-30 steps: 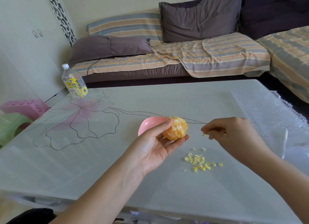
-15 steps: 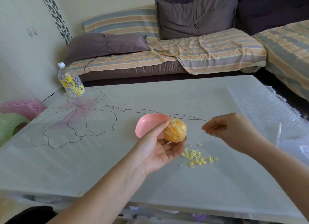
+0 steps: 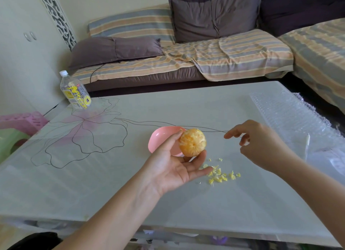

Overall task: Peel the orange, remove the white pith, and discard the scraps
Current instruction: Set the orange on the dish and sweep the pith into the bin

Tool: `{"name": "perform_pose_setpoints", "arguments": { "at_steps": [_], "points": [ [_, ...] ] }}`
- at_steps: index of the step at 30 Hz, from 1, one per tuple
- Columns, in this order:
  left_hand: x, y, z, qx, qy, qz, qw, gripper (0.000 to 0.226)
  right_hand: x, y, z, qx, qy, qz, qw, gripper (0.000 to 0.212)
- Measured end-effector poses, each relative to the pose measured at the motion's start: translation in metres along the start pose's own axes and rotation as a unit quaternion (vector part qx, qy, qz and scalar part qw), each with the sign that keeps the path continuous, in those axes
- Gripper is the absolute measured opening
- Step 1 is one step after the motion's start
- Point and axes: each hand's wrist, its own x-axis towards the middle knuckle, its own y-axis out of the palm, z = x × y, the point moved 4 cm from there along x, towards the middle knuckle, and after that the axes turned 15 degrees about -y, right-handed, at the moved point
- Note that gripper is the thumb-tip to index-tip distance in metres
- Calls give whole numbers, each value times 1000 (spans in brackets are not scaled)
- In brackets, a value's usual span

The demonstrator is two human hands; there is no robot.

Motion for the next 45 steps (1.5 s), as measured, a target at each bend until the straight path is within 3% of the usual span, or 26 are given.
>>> {"name": "perform_pose_setpoints", "arguments": {
  "at_steps": [3, 8, 11, 13, 16, 20, 23, 25, 28, 30, 34, 36, 39, 41, 43, 45],
  "points": [
    [-2, -1, -5, 11, 23, -11, 1000, 55, -1, 3, -5, 3, 7, -3, 1000, 49],
    [-1, -8, -21, 100, 148, -77, 981, 22, -3, 12, -13, 7, 35, 39, 999, 26],
    [-2, -13, -33, 226, 250, -132, 932, 12, -4, 17, -15, -6, 51, 49, 997, 22],
    [-2, -20, -42, 279, 303, -182, 893, 20, -5, 22, -16, -25, 58, 60, 996, 22],
    [2, -32, -61, 417, 339, -302, 787, 40, -8, 32, -20, -48, 62, 80, 994, 24],
    [13, -37, -91, 583, 327, -387, 635, 49, -7, 36, -25, -63, 69, 96, 991, 26],
    [28, -30, -106, 737, 256, -429, 456, 55, -3, 35, -30, -67, 79, 98, 990, 27],
    [38, -24, -109, 801, 197, -432, 365, 58, 0, 36, -35, -74, 86, 102, 988, 27],
    [56, -19, -109, 853, 140, -420, 278, 60, 1, 38, -42, -83, 94, 116, 985, 29],
    [68, -19, -109, 868, 125, -416, 242, 58, 0, 42, -47, -82, 100, 126, 983, 31],
    [84, -24, -106, 887, 126, -401, 193, 43, -1, 47, -56, -80, 121, 119, 982, 42],
    [86, -26, -106, 887, 141, -400, 184, 40, -4, 52, -57, -76, 137, 106, 982, 43],
    [81, -26, -103, 865, 188, -404, 230, 43, -16, 70, -53, -47, 155, 79, 984, 42],
    [72, -22, -95, 829, 301, -389, 268, 44, -27, 85, -51, -38, 177, 59, 982, 52],
    [57, -17, -75, 767, 464, -330, 295, 37, -38, 98, -50, -25, 216, 31, 976, 68],
    [49, -19, -47, 718, 552, -259, 335, 32, -41, 109, -47, -21, 240, -1, 971, 72]
  ]
}}
